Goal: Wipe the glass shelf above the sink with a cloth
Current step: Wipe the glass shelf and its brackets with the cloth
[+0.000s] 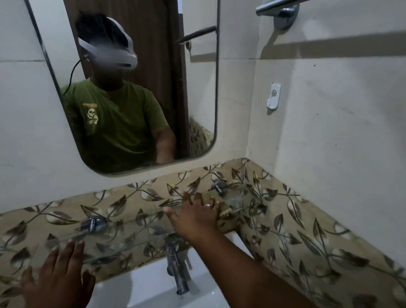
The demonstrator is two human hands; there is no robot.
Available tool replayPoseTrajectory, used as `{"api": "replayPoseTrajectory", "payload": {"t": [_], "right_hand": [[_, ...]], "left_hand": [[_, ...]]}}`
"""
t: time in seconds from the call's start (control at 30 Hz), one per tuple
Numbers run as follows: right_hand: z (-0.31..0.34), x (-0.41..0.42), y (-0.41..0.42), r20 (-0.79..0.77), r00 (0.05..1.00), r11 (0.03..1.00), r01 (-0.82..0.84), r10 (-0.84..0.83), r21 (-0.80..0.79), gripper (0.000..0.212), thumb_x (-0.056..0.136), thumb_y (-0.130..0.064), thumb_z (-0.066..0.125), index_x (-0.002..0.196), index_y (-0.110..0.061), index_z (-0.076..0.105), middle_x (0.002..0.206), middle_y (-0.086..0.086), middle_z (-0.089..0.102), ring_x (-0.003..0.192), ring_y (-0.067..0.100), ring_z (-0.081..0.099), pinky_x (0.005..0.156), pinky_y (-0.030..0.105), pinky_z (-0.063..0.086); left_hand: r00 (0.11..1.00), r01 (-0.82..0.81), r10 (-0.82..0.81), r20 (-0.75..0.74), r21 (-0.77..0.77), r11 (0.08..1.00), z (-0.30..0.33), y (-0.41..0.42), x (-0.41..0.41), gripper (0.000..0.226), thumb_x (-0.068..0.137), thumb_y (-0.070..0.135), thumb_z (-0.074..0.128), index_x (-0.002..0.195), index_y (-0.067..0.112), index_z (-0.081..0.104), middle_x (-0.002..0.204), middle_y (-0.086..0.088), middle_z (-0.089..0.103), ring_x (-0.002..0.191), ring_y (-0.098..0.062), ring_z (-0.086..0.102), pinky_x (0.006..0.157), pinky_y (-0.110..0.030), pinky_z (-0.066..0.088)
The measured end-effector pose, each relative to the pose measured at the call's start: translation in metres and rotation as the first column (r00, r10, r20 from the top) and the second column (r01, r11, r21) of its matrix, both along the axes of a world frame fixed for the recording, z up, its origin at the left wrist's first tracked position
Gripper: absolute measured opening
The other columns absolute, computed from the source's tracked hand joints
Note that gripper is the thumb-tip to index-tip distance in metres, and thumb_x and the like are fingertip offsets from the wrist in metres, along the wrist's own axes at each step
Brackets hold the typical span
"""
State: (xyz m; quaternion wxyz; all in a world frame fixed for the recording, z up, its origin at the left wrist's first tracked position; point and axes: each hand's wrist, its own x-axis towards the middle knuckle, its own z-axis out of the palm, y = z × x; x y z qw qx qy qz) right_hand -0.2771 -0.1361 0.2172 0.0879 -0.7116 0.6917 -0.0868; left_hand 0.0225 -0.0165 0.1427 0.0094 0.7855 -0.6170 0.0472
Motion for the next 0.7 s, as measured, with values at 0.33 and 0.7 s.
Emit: {"api": "replayPoseTrajectory", "payload": {"t": [0.33, 0.7], "right_hand": [[-0.008, -0.024, -0.012, 0.089, 0.982, 0.985, 0.17, -0.166, -0.03, 0.112, 0.079, -0.091, 0.007, 0.16, -0.014, 0.003, 0.168, 0.009, 0.013, 0.151, 0.048, 0.006, 0.113, 0.068, -0.012], [-0.017, -0.052, -0.01, -0.017, 0.981, 0.976, 0.191, -0.193, -0.101, 0.105, 0.081, -0.089, 0.009, 0.156, -0.018, 0.031, 0.164, 0.025, 0.015, 0.149, 0.049, 0.01, 0.117, 0.066, -0.005]], "left_hand": [[0.995, -0.003, -0.013, -0.095, -0.163, 0.987, 0.022, 0.011, -0.029, 0.075, 0.069, 0.044, 0.041, 0.136, 0.013, 0.058, 0.132, -0.02, 0.064, 0.119, -0.041, 0.061, 0.109, -0.066, 0.021], [0.999, 0.021, -0.029, -0.028, -0.26, 0.965, 0.027, 0.013, -0.034, 0.074, 0.07, 0.042, 0.035, 0.129, 0.006, 0.062, 0.132, -0.022, 0.064, 0.119, -0.043, 0.06, 0.109, -0.067, 0.018]]}}
